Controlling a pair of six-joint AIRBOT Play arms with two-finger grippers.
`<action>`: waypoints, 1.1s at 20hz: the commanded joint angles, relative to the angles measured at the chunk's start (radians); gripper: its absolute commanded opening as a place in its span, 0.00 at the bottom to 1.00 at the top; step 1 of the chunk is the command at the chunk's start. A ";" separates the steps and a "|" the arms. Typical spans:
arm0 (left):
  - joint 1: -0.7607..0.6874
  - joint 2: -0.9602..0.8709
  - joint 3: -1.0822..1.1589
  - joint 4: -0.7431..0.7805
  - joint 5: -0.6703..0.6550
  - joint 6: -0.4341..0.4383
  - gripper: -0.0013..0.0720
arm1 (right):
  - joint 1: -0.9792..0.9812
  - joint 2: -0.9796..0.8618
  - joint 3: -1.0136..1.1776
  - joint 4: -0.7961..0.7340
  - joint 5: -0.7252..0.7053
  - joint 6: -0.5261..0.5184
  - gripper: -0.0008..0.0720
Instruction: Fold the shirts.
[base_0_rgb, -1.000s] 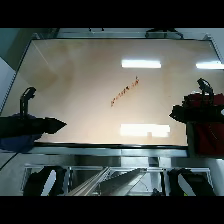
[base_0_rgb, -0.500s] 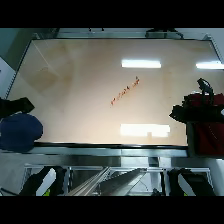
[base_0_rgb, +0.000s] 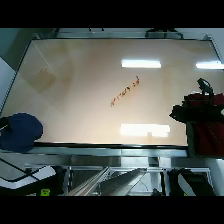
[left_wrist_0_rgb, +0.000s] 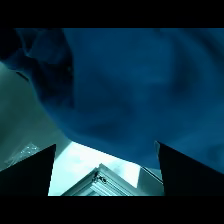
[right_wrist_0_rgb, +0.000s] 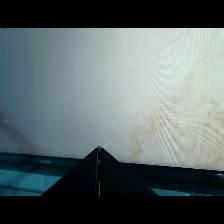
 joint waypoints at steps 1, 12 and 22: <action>0.121 -0.088 -0.015 -0.011 -0.095 0.099 0.98 | 0.001 0.001 0.000 0.000 -0.008 0.000 0.04; 0.137 -0.183 0.009 -0.382 -0.180 0.328 0.04 | 0.001 0.001 0.000 0.000 -0.006 0.000 0.04; -0.341 0.196 0.229 -1.067 -0.017 0.352 0.04 | 0.001 -0.012 0.000 0.000 -0.010 0.000 0.04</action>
